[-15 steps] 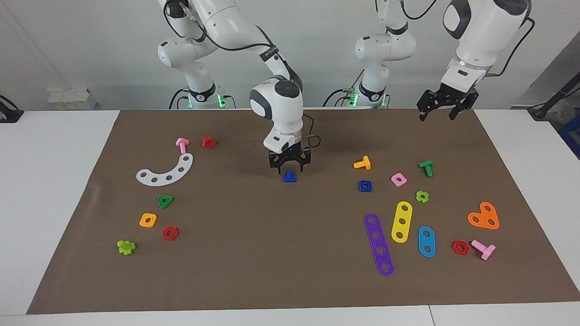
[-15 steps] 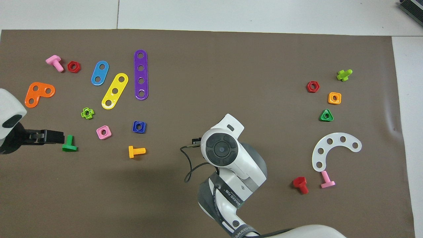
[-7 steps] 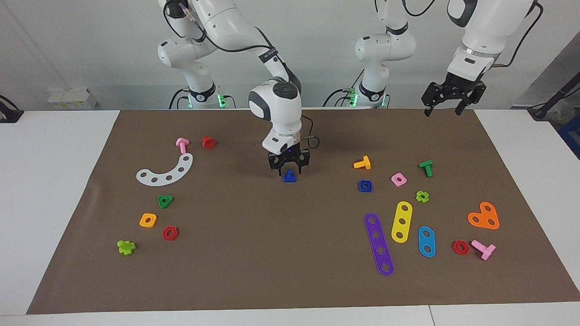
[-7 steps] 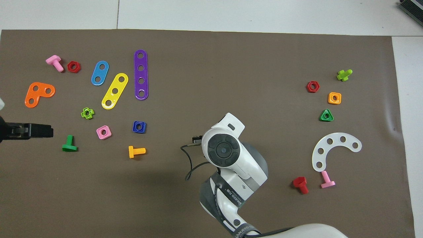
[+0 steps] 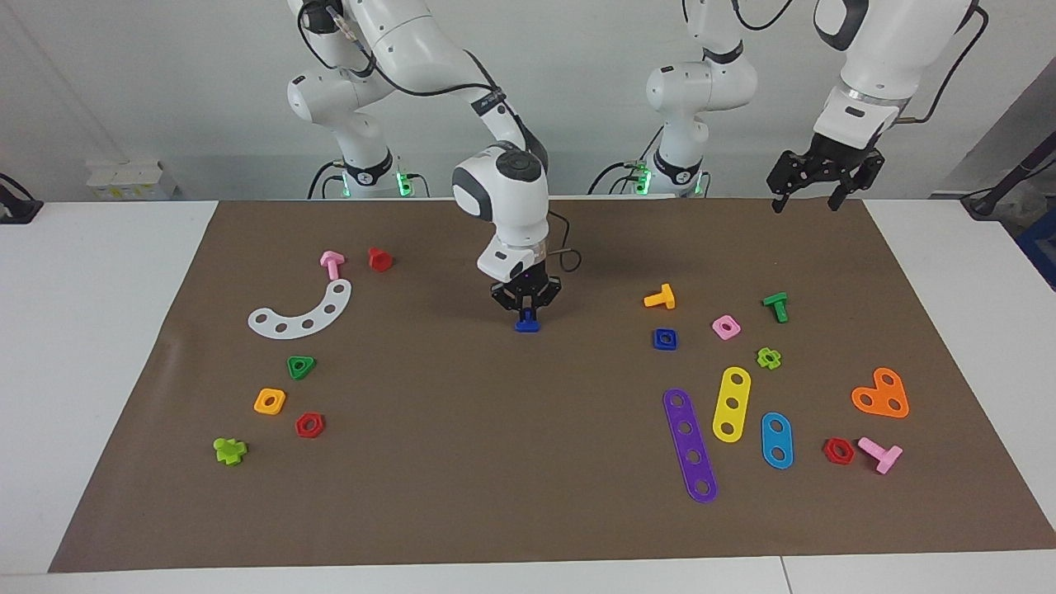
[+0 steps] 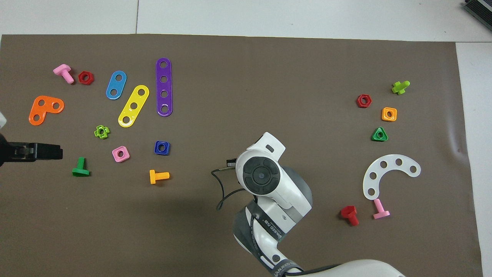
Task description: Unscrew and place screws in storage area
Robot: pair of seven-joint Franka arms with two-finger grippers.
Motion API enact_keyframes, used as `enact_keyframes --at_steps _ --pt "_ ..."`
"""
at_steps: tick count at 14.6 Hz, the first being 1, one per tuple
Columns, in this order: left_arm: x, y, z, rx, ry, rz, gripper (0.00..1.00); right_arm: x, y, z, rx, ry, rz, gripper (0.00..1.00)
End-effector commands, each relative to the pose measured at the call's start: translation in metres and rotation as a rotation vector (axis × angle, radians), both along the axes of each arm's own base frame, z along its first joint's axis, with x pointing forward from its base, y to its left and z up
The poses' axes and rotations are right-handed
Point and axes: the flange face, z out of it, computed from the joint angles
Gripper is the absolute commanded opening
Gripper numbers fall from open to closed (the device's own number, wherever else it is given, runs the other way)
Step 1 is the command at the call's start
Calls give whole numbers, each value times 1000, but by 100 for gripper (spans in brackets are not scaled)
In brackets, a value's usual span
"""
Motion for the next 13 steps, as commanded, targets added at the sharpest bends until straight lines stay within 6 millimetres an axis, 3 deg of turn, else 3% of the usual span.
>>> enact_keyframes --at_steps 1,5,13 --pt "2 -2 3 -17 -5 -9 100 18 -29 15 6 -38 -39 0" --pt "5 -2 4 -18 -23 -12 100 43 -81 34 -4 -42 -109 0" --pt "16 4 15 -69 -44 18 100 96 -263 38 -91 -12 2 0"
